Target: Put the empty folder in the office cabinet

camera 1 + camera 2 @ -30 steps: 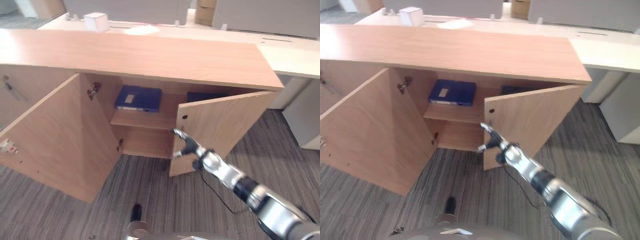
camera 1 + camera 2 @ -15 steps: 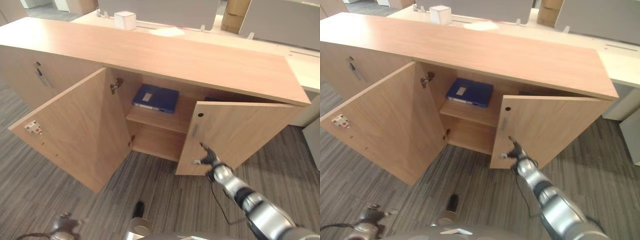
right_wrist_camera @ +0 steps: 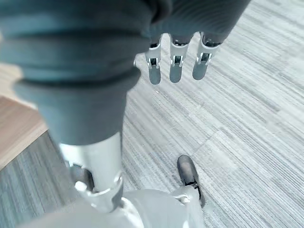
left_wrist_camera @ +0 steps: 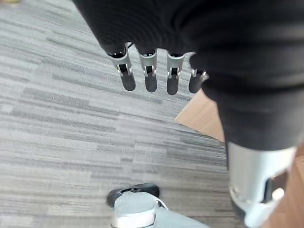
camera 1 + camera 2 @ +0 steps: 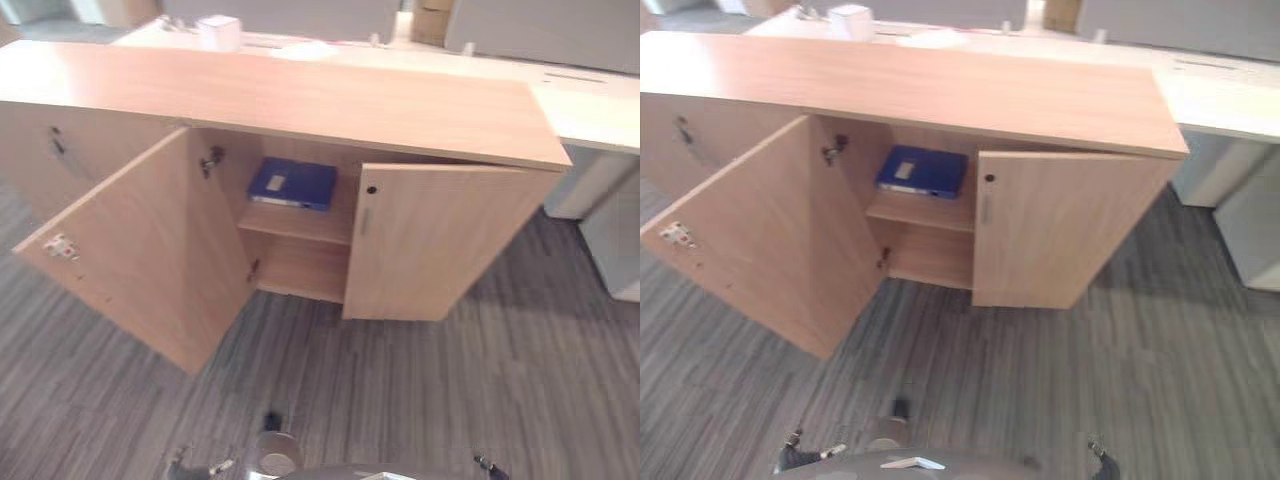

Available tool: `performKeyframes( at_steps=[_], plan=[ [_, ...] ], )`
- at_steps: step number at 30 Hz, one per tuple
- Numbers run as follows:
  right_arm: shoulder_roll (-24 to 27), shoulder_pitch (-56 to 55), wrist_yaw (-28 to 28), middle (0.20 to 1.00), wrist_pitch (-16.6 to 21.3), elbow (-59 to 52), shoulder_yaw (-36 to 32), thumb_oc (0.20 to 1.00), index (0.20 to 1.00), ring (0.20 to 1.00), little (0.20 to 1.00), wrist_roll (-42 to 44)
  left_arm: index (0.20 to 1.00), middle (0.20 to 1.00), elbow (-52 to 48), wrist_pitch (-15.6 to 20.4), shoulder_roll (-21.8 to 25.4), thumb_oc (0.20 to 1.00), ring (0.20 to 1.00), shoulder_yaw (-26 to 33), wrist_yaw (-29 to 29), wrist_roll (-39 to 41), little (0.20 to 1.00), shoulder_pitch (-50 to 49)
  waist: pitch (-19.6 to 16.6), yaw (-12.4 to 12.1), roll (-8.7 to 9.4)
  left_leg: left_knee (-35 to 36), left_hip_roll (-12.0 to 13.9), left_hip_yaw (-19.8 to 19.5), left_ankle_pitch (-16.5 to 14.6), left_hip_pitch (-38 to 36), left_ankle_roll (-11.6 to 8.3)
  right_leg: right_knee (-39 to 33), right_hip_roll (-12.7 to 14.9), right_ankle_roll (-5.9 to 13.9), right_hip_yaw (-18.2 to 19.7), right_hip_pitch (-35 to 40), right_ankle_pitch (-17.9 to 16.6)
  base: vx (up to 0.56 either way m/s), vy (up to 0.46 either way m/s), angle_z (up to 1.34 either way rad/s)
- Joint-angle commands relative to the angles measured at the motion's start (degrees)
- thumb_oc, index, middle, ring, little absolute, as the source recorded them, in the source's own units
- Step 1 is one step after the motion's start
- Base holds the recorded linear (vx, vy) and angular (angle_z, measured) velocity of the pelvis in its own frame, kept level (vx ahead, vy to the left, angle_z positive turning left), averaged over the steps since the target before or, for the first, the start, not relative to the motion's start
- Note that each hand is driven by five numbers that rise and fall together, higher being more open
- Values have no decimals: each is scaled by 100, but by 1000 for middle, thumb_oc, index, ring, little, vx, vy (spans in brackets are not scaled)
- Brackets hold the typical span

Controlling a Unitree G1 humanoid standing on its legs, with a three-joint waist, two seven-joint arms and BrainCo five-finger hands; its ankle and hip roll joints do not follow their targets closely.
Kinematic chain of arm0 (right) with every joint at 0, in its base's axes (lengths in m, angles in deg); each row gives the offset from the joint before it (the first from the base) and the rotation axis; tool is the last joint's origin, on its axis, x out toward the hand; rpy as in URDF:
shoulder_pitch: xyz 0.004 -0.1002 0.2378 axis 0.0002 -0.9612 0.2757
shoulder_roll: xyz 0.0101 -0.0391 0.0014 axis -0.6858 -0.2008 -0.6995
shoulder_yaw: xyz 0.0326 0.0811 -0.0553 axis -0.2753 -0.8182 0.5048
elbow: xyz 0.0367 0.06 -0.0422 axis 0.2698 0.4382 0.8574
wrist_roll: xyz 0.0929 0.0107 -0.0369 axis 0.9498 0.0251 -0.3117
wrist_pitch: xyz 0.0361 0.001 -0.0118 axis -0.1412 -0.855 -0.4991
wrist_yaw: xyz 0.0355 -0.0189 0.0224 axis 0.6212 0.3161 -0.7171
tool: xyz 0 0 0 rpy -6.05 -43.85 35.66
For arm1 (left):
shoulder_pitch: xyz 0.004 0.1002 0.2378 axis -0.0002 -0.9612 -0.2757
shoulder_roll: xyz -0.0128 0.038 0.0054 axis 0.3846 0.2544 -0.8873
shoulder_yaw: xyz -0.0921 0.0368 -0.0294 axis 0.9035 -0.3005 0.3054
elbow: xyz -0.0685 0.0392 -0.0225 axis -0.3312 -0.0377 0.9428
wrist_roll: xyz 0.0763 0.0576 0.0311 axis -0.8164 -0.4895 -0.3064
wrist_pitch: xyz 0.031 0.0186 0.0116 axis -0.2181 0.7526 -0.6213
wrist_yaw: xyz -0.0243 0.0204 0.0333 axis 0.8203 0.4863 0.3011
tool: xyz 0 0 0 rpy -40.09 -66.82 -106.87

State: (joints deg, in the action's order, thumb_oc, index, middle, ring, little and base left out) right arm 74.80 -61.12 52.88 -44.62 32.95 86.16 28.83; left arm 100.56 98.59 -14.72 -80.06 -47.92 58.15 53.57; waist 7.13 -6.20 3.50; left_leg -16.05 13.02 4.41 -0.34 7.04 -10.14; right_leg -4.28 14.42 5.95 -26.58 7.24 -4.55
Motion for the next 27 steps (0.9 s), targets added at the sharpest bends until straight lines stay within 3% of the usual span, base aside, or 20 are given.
performKeyframes(
  at_steps=[1, 8, 9, 10, 17, 25, 27],
  plan=[
    [-110, 913, 53, 1000, 39, -74, -105, 1000, 1000, 1000, 1000, -171, 1000, 1000, -482, 221, 603, 1000, 1000, 180, 169, 156, 1000, 120, -74, -186, -305, 1613, 205, -34, 470, -492, -14, 161, -226, 202, 228, -412, 359, 7, 79, 52],
    [-158, 996, 174, 1000, 47, -137, -321, 1000, 1000, 1000, 1000, -46, 1000, 1000, -425, 207, 925, 1000, 1000, 432, 342, -28, 1000, 125, -123, -200, -129, 1915, -89, 90, 342, -548, 116, 224, 88, 409, 323, -557, 61, -10, 174, 37],
    [-218, 1069, 215, 1000, 60, -265, -282, 1000, 1000, 1000, 1000, -6, 1000, 1000, -405, 204, 1126, 1000, 1000, 611, 499, -69, 1000, 260, -56, -236, 46, 1921, -256, 127, 236, -548, 223, 223, 232, 509, 440, -664, -99, -44, 131, 4],
    [-218, 1069, 215, 1000, 60, -265, -282, 1000, 1000, 1000, 1000, -6, 1000, 1000, -405, 204, 1126, 1000, 1000, 611, 499, -69, 1000, 260, -56, -236, 46, 1921, -256, 127, 236, -548, 223, 223, 232, 509, 440, -664, -99, -54, 190, 6],
    [-473, 937, 200, 1000, 67, -305, -235, 1000, 1000, 1000, 1000, 20, 1000, 1000, -227, 276, 1713, 1000, 1000, 1011, 773, -194, 1000, 522, 37, -161, 485, 2048, -643, 371, 15, -754, 452, 229, 524, 738, 700, -825, -481, -13, 130, -11],
    [-592, 874, 186, 1000, 106, -403, -54, 1000, 1000, 1000, 1000, 105, 1000, 1000, 166, 237, 2536, 1000, 1000, 1126, 1036, -418, 1000, 1015, 246, -9, 915, 2069, -756, 643, -124, -931, 548, 256, 594, 862, 944, -1022, -872, -24, 57, -33],
    [-652, 882, 205, 1000, 127, -414, 31, 1000, 1000, 1000, 1000, 180, 1000, 1000, 314, 236, 3048, 1000, 1000, 1273, 1209, -434, 1000, 1299, 338, 25, 1150, 2075, -759, 795, -183, -1040, 563, 266, 596, 905, 1078, -1111, -1101, -4, 2, -30]
  ],
)
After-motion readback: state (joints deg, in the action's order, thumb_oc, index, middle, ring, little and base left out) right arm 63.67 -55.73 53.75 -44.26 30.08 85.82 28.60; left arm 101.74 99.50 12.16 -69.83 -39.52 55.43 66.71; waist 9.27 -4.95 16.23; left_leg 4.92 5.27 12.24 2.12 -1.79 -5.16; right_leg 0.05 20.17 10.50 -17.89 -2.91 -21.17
